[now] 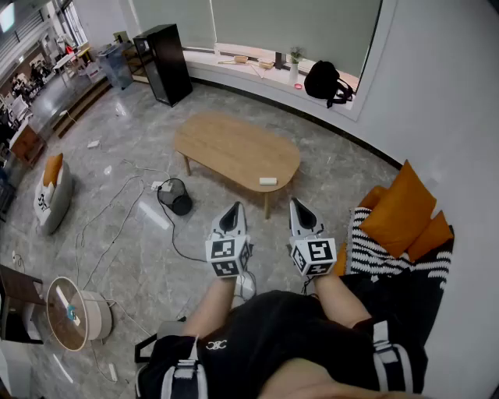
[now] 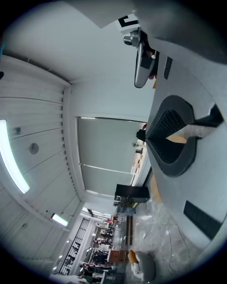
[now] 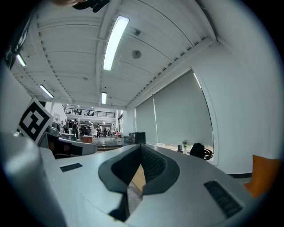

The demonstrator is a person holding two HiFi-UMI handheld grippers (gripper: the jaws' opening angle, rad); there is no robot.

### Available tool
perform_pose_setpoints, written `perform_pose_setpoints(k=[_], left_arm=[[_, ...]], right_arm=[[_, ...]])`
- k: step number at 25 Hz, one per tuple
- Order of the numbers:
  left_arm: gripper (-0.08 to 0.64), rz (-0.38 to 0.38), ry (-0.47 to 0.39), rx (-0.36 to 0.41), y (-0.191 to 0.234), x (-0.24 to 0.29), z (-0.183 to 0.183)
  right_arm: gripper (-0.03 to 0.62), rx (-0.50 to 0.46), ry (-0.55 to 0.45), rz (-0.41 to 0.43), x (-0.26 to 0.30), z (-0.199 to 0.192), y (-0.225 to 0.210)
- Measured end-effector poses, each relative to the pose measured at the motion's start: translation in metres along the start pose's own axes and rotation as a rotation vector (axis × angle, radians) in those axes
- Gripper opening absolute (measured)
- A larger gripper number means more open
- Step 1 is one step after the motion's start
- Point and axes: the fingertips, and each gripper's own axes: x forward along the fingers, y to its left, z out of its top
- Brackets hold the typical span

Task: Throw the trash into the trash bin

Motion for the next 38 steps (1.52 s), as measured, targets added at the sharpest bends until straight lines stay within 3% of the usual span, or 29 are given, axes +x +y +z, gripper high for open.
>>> perform_pose_setpoints(k=[10, 24, 30, 38], left_arm=[[0.012, -0.018, 0.011, -0.008, 0.001, -0.03, -0.007], [0.012, -0.062, 0.026, 0.007, 0.017, -0.055, -0.019], [0.012, -0.045, 0.027, 0.041, 0.025, -0.044, -0.019], [0.012, -0.014, -0.005, 0.117, 0.045, 0.015, -0.011]], right_arm=[[0.003, 0.034, 0.025, 0.004, -0.019, -0.005, 0.027], [0.003, 0.054, 0.039, -0.072, -0.032, -0.019, 0.053], [0.003, 0.048, 0.022, -0.073, -0.016, -0.02, 0.045], [0.003, 0.059, 0.013, -0.038, 0.051, -0.032, 0.012]])
